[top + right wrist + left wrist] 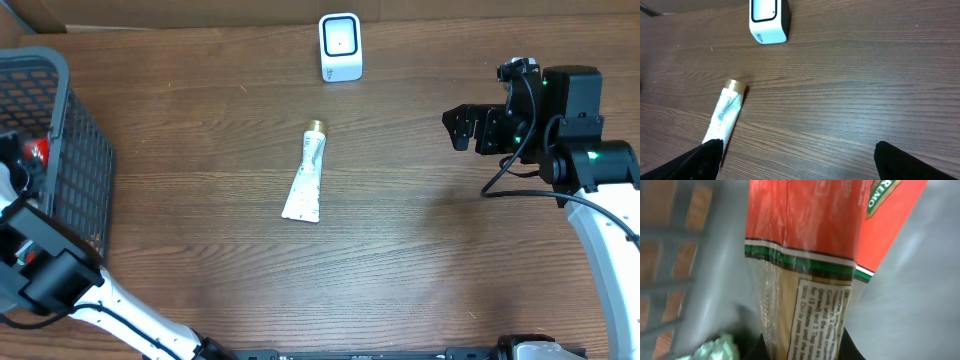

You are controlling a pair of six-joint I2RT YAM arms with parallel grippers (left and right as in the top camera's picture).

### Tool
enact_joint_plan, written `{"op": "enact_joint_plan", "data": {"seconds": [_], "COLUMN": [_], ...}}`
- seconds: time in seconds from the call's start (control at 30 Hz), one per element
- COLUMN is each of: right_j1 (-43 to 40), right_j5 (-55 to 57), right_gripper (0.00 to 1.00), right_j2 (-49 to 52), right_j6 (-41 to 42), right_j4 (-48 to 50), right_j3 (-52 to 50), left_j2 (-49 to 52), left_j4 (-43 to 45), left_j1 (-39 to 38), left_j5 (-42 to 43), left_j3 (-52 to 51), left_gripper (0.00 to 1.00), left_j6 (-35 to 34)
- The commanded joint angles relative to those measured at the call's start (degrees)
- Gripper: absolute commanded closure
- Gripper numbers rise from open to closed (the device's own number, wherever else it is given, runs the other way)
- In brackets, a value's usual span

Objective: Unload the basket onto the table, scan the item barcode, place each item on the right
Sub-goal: 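Lift the red-topped pasta pack and lay it beside the tube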

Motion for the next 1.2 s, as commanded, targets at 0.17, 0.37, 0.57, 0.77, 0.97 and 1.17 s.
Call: {"op": "enact_joint_plan", "data": {"seconds": [0.17,0.37,0.57,0.77,0.97,1.17], "right_j1": [0.26,0.26,0.26,0.26,0.26,0.26], "right_j5": [0.5,0.52,0.52,0.52,0.52,0.55], "right_gripper": [0.01,0.01,0.01,0.01,0.01,0.01], "right_j2": [-0.2,-0.2,-0.2,-0.2,-0.2,-0.2], "right_j6": [-0.15,-0.17,-0.2,-0.2,-0.2,-0.2], "right_j4": [0.26,0.07,-0.35,-0.35,-0.57,-0.59], "right_j3": [1.55,1.55,1.55,1.55,1.55,1.55], "left_j2": [-16.52,-27.52,-36.26,-38.1,-31.78,-24.04], "left_j4": [0.74,1.31,1.07,-10.25,-16.7,-2.36], "left_j1": [-8.74,-13.16,-17.14,-24.83,-38.25,-47.54], "left_j5": [1.4,1.09,0.44,9.49,10.38,10.49], "left_j3": [15.13,19.21,19.23,18.8,6.19,-16.41], "left_gripper": [0.96,0.96,0.96,0.96,0.96,0.96], "left_j6": [-2.67,-8.31,-9.73,-20.55,-28.35,-33.97]}}
